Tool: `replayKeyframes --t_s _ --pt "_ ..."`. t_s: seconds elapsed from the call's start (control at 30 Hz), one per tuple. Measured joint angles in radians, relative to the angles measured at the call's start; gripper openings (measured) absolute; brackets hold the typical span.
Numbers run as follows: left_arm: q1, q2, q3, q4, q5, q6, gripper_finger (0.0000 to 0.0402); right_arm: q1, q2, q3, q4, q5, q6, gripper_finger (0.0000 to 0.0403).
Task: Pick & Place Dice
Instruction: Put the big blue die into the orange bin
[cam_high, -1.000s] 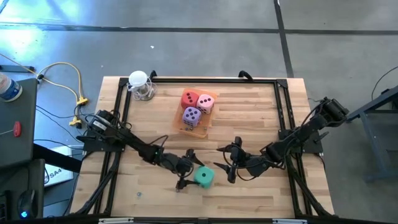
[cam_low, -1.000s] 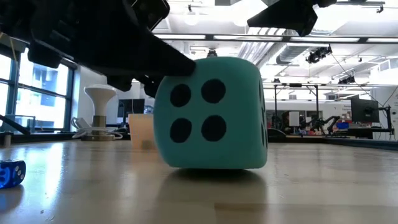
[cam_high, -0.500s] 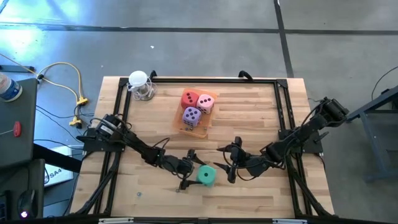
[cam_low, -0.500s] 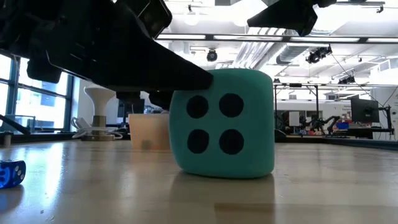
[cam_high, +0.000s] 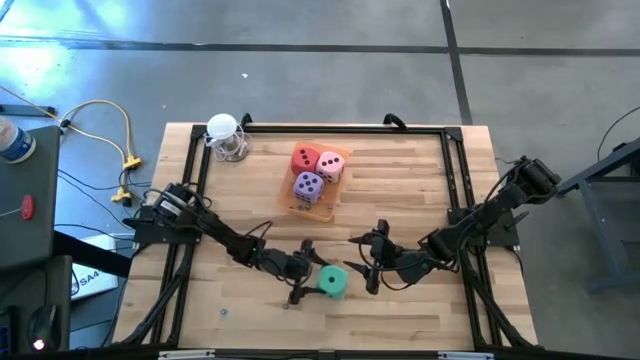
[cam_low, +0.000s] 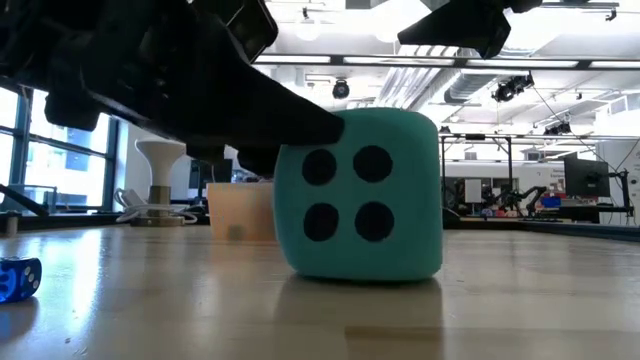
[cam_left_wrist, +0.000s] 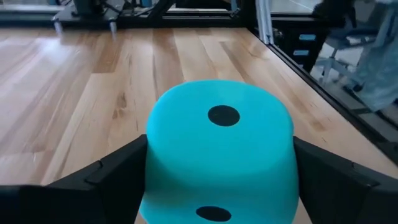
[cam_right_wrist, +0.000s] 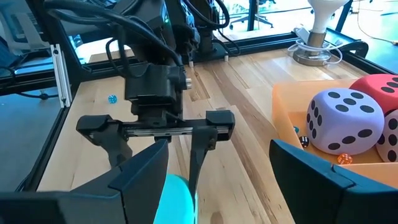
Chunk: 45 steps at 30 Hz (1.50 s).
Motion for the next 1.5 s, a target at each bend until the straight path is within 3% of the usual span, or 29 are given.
replayKeyframes --t_s 0.13,0.27,0.43,0.57,0.67,0.73,0.87,1.03,1.2,1.5 --pt "0.011 -0.044 -0.003 -0.033 -0.015 -0.039 0.0326 0.0 0.0 0.0 0.0 0.0 0.004 0.0272" --pt "0.012 -0.125 -0.003 -0.105 -0.162 0.003 0.0325 0.0 0.001 0.0 0.0 0.0 0.007 0.0272" --pt "0.013 -0.284 -0.003 -0.267 -0.424 0.047 0.0324 0.001 0.023 0.0 -0.006 -0.004 0.007 0.0272" --pt "0.022 -0.402 -0.002 -0.346 -0.802 0.04 0.0325 -0.006 0.055 0.001 -0.001 -0.017 0.019 0.0272" --pt "0.046 -0.452 -0.002 -0.34 -0.948 0.078 0.0325 -0.012 0.08 0.0 0.024 -0.015 0.015 0.0272" --pt "0.078 -0.46 -0.001 -0.337 -0.932 0.073 0.0325 -0.013 0.088 0.0 0.038 -0.015 -0.001 0.0272" --pt "0.128 -0.441 -0.001 -0.356 -0.797 -0.021 0.0326 -0.025 0.098 0.002 0.079 -0.018 -0.028 0.0272" --pt "0.166 -0.413 -0.001 -0.419 -0.749 -0.137 0.0326 -0.026 0.1 0.001 0.083 -0.021 -0.03 0.0272" --pt "0.21 -0.364 -0.001 -0.431 -0.628 -0.234 0.0327 -0.026 0.1 0.0 0.087 -0.021 -0.041 0.0272" --pt "0.257 -0.339 0.003 -0.479 -0.621 -0.267 0.0327 -0.025 0.1 0.0 0.091 -0.021 -0.045 0.0272"
